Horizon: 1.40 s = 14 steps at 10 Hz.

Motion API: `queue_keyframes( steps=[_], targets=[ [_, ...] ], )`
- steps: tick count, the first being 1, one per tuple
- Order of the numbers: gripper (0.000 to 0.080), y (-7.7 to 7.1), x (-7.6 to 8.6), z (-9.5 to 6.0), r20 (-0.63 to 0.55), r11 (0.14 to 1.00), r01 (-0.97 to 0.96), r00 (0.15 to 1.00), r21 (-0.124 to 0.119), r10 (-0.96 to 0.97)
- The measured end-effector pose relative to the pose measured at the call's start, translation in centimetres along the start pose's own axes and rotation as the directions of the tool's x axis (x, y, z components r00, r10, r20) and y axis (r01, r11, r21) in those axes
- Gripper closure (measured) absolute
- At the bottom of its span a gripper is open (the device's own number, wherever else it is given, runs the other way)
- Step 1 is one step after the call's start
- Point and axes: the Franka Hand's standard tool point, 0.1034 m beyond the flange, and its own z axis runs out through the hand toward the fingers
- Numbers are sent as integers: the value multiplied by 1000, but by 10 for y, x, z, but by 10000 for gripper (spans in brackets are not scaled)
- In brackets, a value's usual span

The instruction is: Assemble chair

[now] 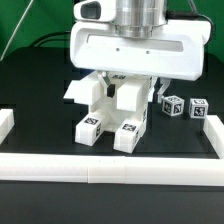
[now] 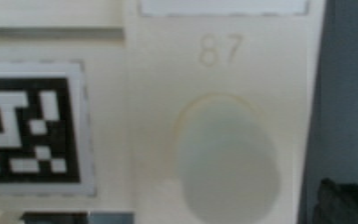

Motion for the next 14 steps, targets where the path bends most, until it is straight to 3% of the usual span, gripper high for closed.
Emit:
queue_keyframes(
  steps=[5, 10, 12, 14],
  targets=[
    [150, 0, 1, -2, 2, 1000, 1, 1000, 1, -1],
    [150, 0, 2, -40, 48, 1000, -12, 999, 22, 11],
    [150, -12, -14, -65, 90, 995, -89, 992, 34, 86],
    [150, -38, -35, -75, 108, 985, -168, 981, 31, 164]
  ],
)
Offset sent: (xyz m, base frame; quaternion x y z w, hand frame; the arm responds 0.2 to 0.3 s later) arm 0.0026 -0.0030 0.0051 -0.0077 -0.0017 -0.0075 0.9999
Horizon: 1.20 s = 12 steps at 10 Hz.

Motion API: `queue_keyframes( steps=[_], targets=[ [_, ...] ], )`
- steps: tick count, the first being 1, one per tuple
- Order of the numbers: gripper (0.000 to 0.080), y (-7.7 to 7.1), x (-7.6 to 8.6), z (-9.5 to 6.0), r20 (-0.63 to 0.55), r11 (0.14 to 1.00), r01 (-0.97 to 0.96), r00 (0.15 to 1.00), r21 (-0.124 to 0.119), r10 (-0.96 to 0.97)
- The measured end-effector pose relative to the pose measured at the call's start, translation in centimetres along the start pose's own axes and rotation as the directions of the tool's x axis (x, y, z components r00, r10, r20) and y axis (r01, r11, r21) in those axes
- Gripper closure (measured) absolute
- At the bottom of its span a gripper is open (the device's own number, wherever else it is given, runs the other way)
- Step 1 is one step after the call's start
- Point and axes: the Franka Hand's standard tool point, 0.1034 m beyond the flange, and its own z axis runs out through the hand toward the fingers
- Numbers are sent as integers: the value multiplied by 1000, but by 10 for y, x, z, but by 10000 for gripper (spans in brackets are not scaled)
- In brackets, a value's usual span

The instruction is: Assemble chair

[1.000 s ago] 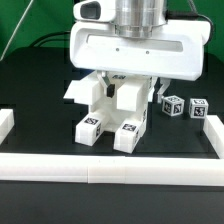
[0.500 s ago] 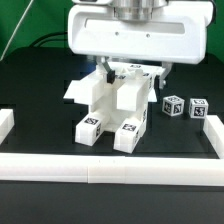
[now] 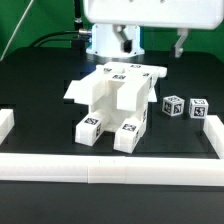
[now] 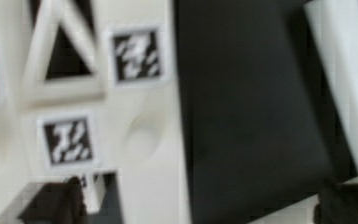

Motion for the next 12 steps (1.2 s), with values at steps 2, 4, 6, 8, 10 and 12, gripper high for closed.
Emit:
queue_keyframes(
  steps=[2, 4, 6, 8, 10, 12],
  targets=[
    [150, -9, -6, 2, 1, 1000, 10, 1000, -2, -10],
    [150, -8, -5, 2, 1, 1000, 8, 1000, -3, -8],
    [150, -9, 0, -4, 12, 1000, 5, 1000, -1, -5],
    [150, -22, -35, 5, -24, 999, -28, 999, 18, 29],
    [150, -35, -70, 24, -17, 999, -48, 999, 2, 49],
    [150, -42, -75, 28, -18, 999, -41, 999, -3, 41]
  ],
)
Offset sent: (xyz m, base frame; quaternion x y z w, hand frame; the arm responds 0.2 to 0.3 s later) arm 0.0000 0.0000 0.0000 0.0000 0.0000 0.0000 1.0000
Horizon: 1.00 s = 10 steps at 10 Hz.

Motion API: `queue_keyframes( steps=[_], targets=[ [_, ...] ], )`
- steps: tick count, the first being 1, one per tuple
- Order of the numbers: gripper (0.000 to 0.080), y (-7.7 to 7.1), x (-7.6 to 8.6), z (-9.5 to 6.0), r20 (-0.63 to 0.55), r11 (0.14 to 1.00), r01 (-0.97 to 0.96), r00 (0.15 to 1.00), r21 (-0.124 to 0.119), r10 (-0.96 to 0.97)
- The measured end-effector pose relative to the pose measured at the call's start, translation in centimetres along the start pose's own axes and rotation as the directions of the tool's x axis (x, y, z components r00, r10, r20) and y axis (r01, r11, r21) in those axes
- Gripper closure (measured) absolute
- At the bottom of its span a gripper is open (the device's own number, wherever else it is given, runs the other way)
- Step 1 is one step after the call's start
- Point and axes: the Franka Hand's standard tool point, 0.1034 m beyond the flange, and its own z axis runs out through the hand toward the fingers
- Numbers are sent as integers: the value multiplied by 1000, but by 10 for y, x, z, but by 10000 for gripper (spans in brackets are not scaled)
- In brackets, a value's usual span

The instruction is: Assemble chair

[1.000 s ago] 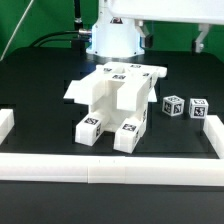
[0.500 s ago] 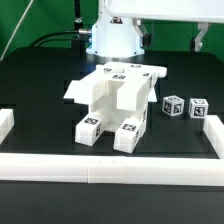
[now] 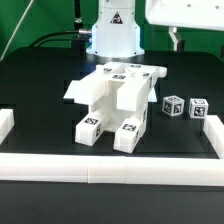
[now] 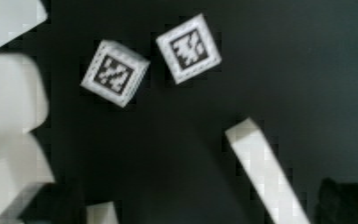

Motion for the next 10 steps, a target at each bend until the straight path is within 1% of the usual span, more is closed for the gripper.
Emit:
queue_keyframes(
  steps=[1, 2, 3, 4, 5, 8, 9, 10],
  targets=[
    [150, 1, 1, 0, 0, 1000, -4, 1000, 0, 4],
    [150, 0, 0, 2, -5, 1000, 30, 1000, -7, -30],
    [150, -7, -3, 6, -24, 989, 143, 989, -26, -144],
    [150, -17, -4, 13, -31, 969, 245, 969, -32, -246],
    [150, -26, 0, 18, -30, 948, 316, 948, -36, -317],
    [150, -25, 1, 19, -30, 950, 310, 950, -37, -311],
    [150, -28, 2, 21, -54, 934, 355, 933, -39, -356],
    [150, -33, -3, 34, -89, 903, 427, 899, -44, -429]
  ],
)
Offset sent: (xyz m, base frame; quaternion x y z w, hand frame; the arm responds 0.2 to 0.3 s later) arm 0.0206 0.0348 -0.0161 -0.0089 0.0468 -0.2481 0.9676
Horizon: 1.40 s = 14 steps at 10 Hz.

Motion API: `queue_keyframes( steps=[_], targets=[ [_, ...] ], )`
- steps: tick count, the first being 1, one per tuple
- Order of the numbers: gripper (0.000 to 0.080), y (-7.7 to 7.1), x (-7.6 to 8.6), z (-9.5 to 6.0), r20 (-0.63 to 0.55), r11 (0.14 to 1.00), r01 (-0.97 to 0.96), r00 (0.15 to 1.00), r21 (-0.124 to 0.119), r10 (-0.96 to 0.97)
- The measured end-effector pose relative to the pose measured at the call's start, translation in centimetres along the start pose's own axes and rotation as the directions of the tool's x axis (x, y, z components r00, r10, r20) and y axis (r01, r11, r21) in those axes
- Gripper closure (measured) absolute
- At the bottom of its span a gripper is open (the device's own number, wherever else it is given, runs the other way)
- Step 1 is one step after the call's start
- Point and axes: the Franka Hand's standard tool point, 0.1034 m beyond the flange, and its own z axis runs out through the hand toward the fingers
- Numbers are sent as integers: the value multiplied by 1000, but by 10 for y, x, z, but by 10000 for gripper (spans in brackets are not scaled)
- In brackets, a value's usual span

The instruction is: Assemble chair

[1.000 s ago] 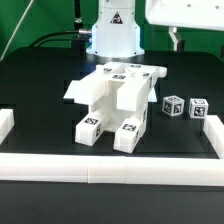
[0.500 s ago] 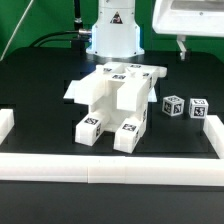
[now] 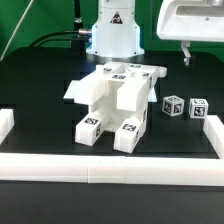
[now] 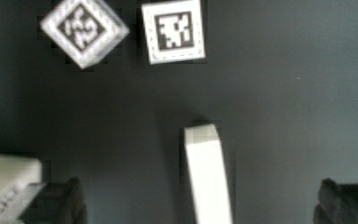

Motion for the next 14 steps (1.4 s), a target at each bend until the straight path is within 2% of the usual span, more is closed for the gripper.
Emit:
queue_keyframes(
  steps=[1, 2, 3, 5, 9, 10, 12, 14],
  targets=[
    [150, -5, -5, 10, 8, 1000, 10, 1000, -4, -10],
    [150, -7, -7, 12, 7, 1000, -25, 1000, 0, 25],
    [150, -3, -12, 18, -1, 995, -95, 995, 17, 95],
    [150, 6, -28, 29, -11, 986, -162, 987, 25, 162],
    [150, 4, -26, 28, -13, 984, -178, 984, 29, 178],
    [150, 4, -36, 31, -19, 973, -227, 974, 37, 227],
    [150, 4, -57, 35, 10, 964, -263, 965, 32, 263],
    [150, 4, -56, 36, 9, 965, -262, 965, 31, 261]
  ],
)
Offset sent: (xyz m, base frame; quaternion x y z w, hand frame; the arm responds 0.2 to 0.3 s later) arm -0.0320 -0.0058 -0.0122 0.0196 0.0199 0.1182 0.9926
